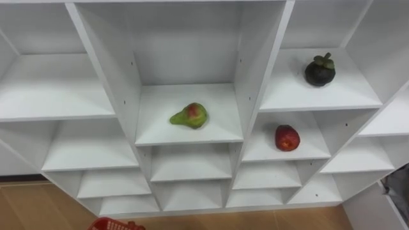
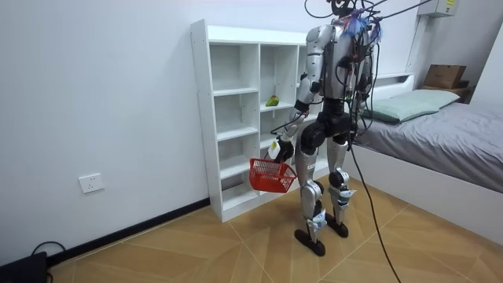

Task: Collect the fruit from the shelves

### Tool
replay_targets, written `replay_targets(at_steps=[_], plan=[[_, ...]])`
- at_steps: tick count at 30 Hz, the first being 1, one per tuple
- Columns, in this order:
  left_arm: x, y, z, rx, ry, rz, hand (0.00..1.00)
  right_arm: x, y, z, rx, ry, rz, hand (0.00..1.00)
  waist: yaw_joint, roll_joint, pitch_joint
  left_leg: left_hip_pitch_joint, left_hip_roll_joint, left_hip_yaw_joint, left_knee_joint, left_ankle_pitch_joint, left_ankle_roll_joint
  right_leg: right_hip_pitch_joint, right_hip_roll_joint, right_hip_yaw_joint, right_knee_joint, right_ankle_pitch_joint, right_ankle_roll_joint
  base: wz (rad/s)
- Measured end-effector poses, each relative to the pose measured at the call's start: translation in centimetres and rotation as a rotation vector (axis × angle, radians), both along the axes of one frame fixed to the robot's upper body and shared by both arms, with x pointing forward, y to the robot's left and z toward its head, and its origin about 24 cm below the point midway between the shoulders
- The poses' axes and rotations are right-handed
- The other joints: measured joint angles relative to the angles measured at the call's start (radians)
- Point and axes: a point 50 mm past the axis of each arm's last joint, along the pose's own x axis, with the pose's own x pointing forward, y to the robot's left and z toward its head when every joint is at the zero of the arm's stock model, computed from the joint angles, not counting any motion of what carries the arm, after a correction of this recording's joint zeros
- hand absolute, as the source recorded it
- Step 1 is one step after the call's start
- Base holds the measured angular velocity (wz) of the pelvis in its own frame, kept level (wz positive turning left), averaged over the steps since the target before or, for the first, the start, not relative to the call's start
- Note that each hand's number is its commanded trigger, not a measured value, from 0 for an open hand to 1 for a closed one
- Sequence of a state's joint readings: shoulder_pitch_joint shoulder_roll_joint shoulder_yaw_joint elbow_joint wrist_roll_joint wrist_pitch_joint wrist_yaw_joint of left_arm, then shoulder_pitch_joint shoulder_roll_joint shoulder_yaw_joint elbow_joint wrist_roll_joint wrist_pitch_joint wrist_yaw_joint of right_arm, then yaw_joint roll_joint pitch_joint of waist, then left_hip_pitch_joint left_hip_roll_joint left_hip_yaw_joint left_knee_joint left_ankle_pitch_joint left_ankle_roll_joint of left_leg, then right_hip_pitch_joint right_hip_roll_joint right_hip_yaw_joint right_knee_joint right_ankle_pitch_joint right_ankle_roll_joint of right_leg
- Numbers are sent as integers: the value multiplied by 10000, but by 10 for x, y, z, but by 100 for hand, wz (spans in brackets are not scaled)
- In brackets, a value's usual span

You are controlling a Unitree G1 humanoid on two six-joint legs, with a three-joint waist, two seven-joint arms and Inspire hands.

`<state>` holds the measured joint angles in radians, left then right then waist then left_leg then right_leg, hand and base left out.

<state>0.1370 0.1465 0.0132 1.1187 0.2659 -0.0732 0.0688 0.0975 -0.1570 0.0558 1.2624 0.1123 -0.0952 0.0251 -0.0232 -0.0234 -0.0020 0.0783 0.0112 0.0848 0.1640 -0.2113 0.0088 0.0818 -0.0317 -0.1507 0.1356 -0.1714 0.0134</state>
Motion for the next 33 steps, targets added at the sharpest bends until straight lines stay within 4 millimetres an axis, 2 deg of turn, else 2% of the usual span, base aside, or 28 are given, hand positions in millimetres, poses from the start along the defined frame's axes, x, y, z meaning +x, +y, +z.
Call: replay_targets(at_steps=[10, 13, 22, 26, 30, 33], plan=[[1, 0, 0, 55, -53, 4, 100, 0, 0, 0, -5, -11, -8, 0, 2, 15, 5, -25, 1, 0, -5, 0, 0, 0, -1, -51, 1, 0, 0, 0], [1, 0, 1, 52, -107, 0, 100, 2, 0, 0, -29, -95, 93, 0, 7, -26, -17, -33, 4, 9, -4, 1, 0, -72, -2, -32, 30, 0, 0, -2], [6, 0, 2, 19, -485, -77, 100, 9, -2, 3, -992, -554, 524, 0, 5, -99, 7, 11, 19, 207, -8, 2, 2, -156, -3, 136, 152, 0, 0, -6], [11, 0, 3, 15, -698, -117, 100, 22, -3, 11, -1471, -1615, 788, 0, -7, -93, 28, 23, 39, 259, -124, 3, 2, -185, 37, 222, 146, 0, 0, -3], [13, -1, 4, -21, -834, -201, 100, 38, -2, 19, -1861, -2463, 768, 0, 19, -38, -18, 19, 71, 442, -125, 5, -2, -255, 68, 372, 186, 17, -20, -12], [13, -2, 4, -9, -900, -218, 100, 44, -1, 31, -2227, -3496, 752, 0, 16, -15, -17, 31, 73, 492, -126, 5, -3, -275, 69, 425, 193, 23, -26, -7]])
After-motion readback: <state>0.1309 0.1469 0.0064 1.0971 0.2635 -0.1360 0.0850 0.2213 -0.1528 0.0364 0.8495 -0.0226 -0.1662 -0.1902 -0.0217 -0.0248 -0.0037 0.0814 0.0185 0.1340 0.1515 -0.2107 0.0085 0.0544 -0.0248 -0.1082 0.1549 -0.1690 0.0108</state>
